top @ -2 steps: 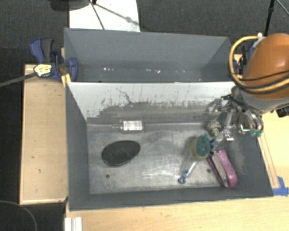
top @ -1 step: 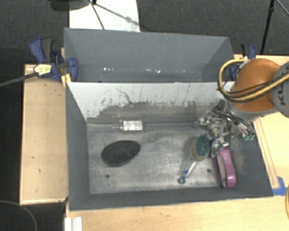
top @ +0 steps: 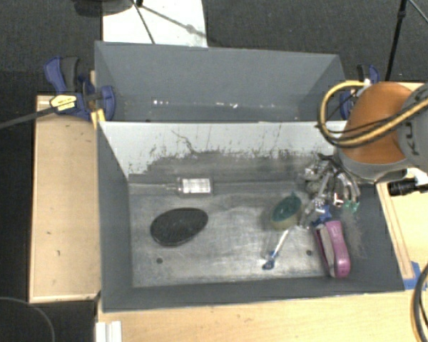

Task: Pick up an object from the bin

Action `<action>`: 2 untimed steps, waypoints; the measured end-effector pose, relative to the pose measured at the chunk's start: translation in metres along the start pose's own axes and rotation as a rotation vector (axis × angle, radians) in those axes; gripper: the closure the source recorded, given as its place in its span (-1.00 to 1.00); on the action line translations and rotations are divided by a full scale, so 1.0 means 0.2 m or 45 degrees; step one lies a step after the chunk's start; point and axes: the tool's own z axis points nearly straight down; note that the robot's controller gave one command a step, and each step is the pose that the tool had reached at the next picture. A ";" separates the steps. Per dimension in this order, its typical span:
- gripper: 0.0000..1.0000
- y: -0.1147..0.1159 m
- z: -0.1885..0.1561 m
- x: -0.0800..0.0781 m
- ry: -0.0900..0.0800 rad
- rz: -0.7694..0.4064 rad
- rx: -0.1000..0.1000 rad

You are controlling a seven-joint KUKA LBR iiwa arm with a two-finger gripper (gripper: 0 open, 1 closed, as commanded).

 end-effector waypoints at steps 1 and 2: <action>-1.00 0.11 0.01 0.37 0.008 0.120 0.000; -1.00 0.34 0.14 0.29 -0.003 -0.432 0.004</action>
Offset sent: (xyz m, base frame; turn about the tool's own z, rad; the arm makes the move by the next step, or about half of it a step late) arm -0.0646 0.0363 -0.0014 0.0955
